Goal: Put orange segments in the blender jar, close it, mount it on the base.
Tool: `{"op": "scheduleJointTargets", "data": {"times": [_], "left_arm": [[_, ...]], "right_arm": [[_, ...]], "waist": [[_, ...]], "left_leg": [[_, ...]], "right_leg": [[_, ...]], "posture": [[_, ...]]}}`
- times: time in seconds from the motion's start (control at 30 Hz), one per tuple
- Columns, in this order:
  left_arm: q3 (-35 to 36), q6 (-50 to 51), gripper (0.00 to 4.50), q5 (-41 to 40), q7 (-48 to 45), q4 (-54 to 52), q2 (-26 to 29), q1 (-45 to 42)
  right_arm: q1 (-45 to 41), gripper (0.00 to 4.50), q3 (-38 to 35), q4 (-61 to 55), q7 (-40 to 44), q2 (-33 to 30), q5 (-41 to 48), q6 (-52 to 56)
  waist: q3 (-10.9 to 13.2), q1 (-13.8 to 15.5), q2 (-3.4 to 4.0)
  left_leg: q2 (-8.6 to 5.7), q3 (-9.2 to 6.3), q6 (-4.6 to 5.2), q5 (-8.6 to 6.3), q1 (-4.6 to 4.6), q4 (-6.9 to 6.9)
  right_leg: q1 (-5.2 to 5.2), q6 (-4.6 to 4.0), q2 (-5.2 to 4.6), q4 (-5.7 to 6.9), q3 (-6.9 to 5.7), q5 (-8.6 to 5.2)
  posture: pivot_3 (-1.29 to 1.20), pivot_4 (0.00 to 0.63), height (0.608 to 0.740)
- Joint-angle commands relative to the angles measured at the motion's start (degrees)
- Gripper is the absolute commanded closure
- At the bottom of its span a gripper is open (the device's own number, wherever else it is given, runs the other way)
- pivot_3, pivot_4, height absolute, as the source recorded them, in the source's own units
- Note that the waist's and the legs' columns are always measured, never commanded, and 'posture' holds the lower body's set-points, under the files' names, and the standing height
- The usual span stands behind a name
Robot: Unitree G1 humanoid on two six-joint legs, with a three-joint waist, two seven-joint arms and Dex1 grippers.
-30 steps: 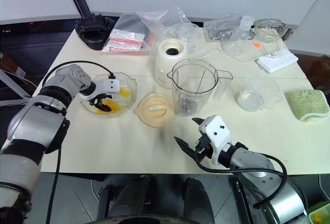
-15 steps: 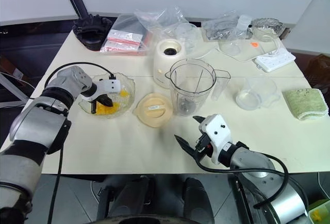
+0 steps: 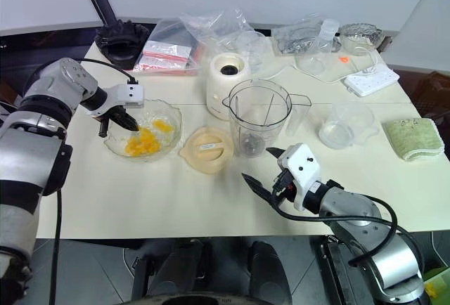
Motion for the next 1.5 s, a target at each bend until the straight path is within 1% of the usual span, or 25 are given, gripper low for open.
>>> {"op": "scheduleJointTargets", "data": {"times": [0.03,0.23,0.33,0.4,0.43,0.47,0.5,0.77,1.17,1.47,1.5], "left_arm": [[1.3,0.3,4.45,-1.0,0.2,-0.5,1.0,-1.7],[1.5,-0.1,4.45,-1.3,1.9,-0.6,0.2,-0.8],[1.2,0.2,3.62,-1.0,5.4,-0.5,-1.0,0.2],[1.2,0.6,2.68,-0.9,7.5,-0.3,-1.7,0.8],[1.2,1.0,2.12,-0.9,8.6,-0.3,-2.1,1.2],[1.3,1.4,1.68,-0.9,9.6,-0.2,-2.4,1.5],[1.4,1.6,1.12,-1.0,10.6,-0.1,-2.7,1.9],[2.3,2.7,1.12,-1.5,15.4,0.0,-4.3,5.0],[3.2,5.1,1.12,-1.6,20.9,0.4,-6.1,8.5],[4.8,10.2,1.12,-2.4,20.4,0.7,-8.4,10.3],[5.1,10.5,1.65,-2.6,20.7,0.7,-8.7,10.4]], "right_arm": [[-1.0,0.00,-0.5,0.5,0.6,0.0,-0.5,-1.7],[-2.0,0.00,0.0,1.8,1.0,0.3,-1.2,-2.6],[-2.3,0.00,0.4,2.0,0.9,0.6,-1.6,-2.7],[-2.3,0.00,0.3,1.7,0.9,0.7,-1.6,-2.5],[-2.2,0.00,0.1,1.5,1.0,0.6,-1.5,-2.3],[-2.0,0.00,-0.3,1.1,1.1,0.4,-1.3,-2.1],[-1.7,0.00,-0.9,0.7,1.2,0.2,-1.0,-1.8],[1.0,0.00,-7.4,-5.6,1.6,-2.1,4.2,2.4],[1.3,0.00,-8.5,-7.2,0.0,-2.9,5.6,4.8],[3.2,0.00,-10.0,-10.1,-1.3,-3.6,6.2,6.7],[3.3,0.00,-10.2,-10.4,-1.4,-3.7,6.3,6.9]], "waist": [[0.0,0.0,0.00],[0.0,0.0,0.00],[0.0,0.0,0.00],[0.0,0.0,0.00],[0.0,0.0,0.00],[0.0,0.0,0.00],[0.0,0.0,0.00],[0.0,0.0,0.00],[0.0,0.0,-0.02],[-0.2,0.1,0.00],[-0.2,0.2,0.01]], "left_leg": [[0.00,0.00,0.00,0.00,-0.01,0.00],[0.00,0.00,0.00,0.00,0.00,0.01],[0.00,0.00,0.00,0.00,0.00,0.02],[0.00,0.00,0.00,0.00,0.00,0.01],[-0.01,0.00,0.00,0.00,0.00,0.01],[-0.01,0.00,0.00,0.00,0.00,0.01],[-0.01,0.00,0.00,0.00,0.01,0.02],[-0.01,-0.01,0.00,0.00,0.02,0.02],[-0.02,-0.01,0.00,0.00,0.03,0.02],[-0.05,-0.01,0.00,0.00,0.13,0.02],[-0.05,-0.01,0.00,0.00,0.16,0.02]], "right_leg": [[0.00,0.00,0.00,0.00,0.00,0.00],[0.00,0.00,0.00,0.03,0.00,0.00],[0.00,0.00,0.00,0.03,0.00,0.00],[0.00,0.00,0.00,0.04,0.00,0.00],[0.00,0.00,0.00,0.04,0.00,0.00],[0.00,0.00,0.00,0.05,0.00,0.00],[0.00,0.01,0.00,0.06,0.01,0.00],[-0.02,0.01,0.00,0.13,0.01,0.00],[-0.02,0.01,-0.02,0.18,0.02,0.00],[0.07,0.01,-0.03,0.18,0.02,0.00],[0.10,0.01,-0.03,0.18,0.02,0.00]], "posture": [[0.00,0.150,0.740],[0.00,0.150,0.740],[0.00,0.150,0.740],[0.00,0.150,0.740],[0.00,0.150,0.740],[0.00,0.150,0.740],[0.00,0.150,0.740],[0.00,0.150,0.740],[0.00,0.150,0.740],[0.00,0.150,0.740],[0.00,0.150,0.740]]}}
